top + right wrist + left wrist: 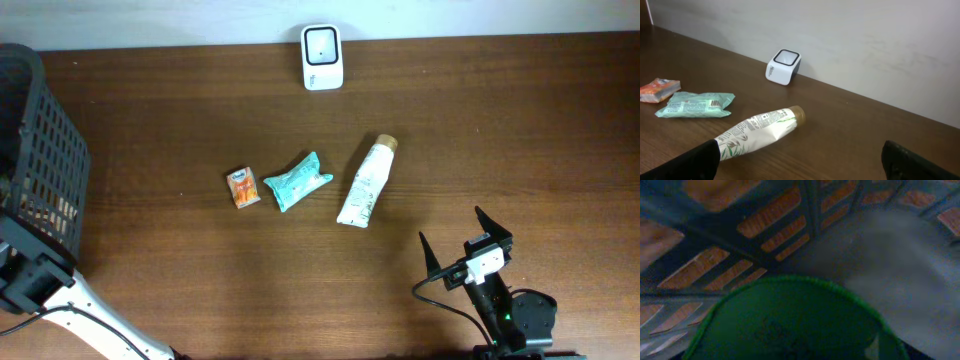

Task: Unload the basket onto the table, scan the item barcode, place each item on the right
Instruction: 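Reach into the basket and grasp the green-lidded jar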

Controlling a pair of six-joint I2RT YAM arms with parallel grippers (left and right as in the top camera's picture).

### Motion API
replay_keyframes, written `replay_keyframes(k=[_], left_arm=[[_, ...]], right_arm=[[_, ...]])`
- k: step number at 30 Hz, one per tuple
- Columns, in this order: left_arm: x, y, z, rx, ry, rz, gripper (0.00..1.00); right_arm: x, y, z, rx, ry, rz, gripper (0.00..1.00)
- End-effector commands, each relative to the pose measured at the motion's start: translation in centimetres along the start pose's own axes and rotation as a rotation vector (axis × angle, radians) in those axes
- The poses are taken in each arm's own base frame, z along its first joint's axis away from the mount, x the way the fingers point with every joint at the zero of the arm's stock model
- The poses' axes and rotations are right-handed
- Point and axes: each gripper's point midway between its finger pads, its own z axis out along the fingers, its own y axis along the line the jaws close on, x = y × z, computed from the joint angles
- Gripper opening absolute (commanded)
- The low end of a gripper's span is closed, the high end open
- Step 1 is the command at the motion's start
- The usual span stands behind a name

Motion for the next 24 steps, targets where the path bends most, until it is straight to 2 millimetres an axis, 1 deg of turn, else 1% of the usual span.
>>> replay_keyframes(k=[1, 3, 7, 10, 13, 16, 19, 24], left_arm=[[0.1, -0.1, 0.5, 0.006, -0.001, 0.005, 0.55], [-0.1, -0.1, 0.5, 0.007, -0.007, 0.004, 0.41], [-0.5, -0.1, 0.1, 0.008, -0.016, 0.002, 0.44], [-1.1, -0.2, -0.9, 0.013, -0.037, 0.001, 0.44], [-2.4, -0.5, -3.1, 0.025, -0.078, 0.001, 0.43], [-3.7, -1.5, -5.9, 0.085, -0.117, 0.002, 0.43], [-4.7, -2.1, -8.4, 0.141, -0.152, 0.000, 0.41], [-6.1, -2.6, -12.5, 0.209, -0.209, 0.000, 0.41]], right_arm=[[0.2, 0.3, 0.0, -0.012, 0.001, 0.011, 0.98], [0.2, 0.3, 0.0, -0.012, 0.001, 0.011, 0.98], [0.2, 0.3, 0.0, -0.012, 0.001, 0.011, 0.98], [0.2, 0.3, 0.0, -0.012, 0.001, 0.011, 0.98], [0.2, 0.3, 0.0, -0.012, 0.001, 0.011, 0.98], [0.2, 0.3, 0.0, -0.012, 0.001, 0.011, 0.98], [0.2, 0.3, 0.0, -0.012, 0.001, 0.011, 0.98], [0.2, 0.3, 0.0, -0.012, 0.001, 0.011, 0.98]])
